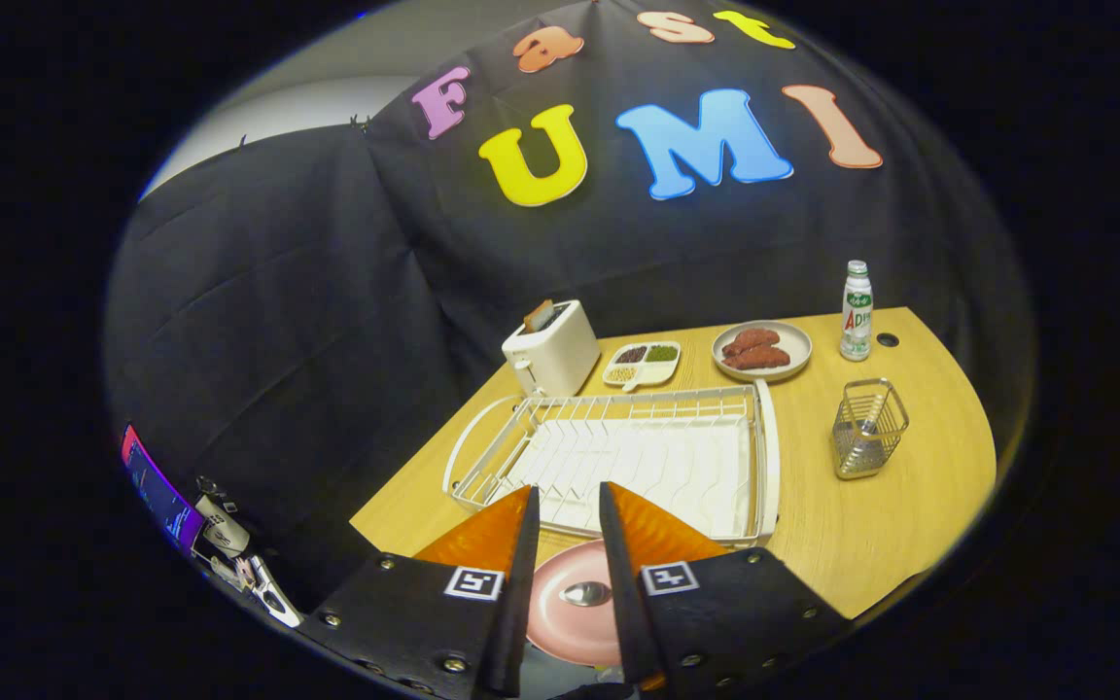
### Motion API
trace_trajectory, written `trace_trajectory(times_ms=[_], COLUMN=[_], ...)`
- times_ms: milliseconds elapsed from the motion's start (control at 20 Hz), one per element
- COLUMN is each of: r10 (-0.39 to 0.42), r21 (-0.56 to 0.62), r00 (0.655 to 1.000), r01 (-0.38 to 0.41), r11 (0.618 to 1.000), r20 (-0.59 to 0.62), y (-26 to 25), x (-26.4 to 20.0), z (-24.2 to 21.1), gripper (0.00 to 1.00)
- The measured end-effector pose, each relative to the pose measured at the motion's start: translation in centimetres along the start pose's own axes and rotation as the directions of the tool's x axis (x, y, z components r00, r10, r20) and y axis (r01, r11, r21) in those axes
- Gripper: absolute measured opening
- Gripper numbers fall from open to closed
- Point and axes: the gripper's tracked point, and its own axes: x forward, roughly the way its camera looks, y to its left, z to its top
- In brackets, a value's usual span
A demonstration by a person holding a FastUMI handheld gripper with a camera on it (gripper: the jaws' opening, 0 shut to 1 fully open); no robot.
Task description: Take the plate from the dish rack, then take the spoon from the basket and place it into the plate.
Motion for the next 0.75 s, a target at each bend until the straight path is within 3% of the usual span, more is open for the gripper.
trace_trajectory(times_ms=[150, 250, 350, 400, 750], r10=[-0.051, -0.105, -0.128, -0.142, -0.254], r21=[-0.022, -0.046, -0.053, -0.053, -0.086], r00=[0.988, 0.968, 0.947, 0.934, 0.843], r01=[0.054, 0.118, 0.149, 0.168, 0.332], r11=[0.998, 0.992, 0.987, 0.984, 0.939], r20=[0.143, 0.227, 0.296, 0.328, 0.475], y=[-1.3, -3.0, -3.6, -4.2, -8.7], x=[-1.7, -2.8, -3.9, -4.5, -7.4], z=[5.6, 9.2, 12.1, 13.2, 18.9], gripper=[0.43, 0.70, 0.81, 0.99, 0.99])
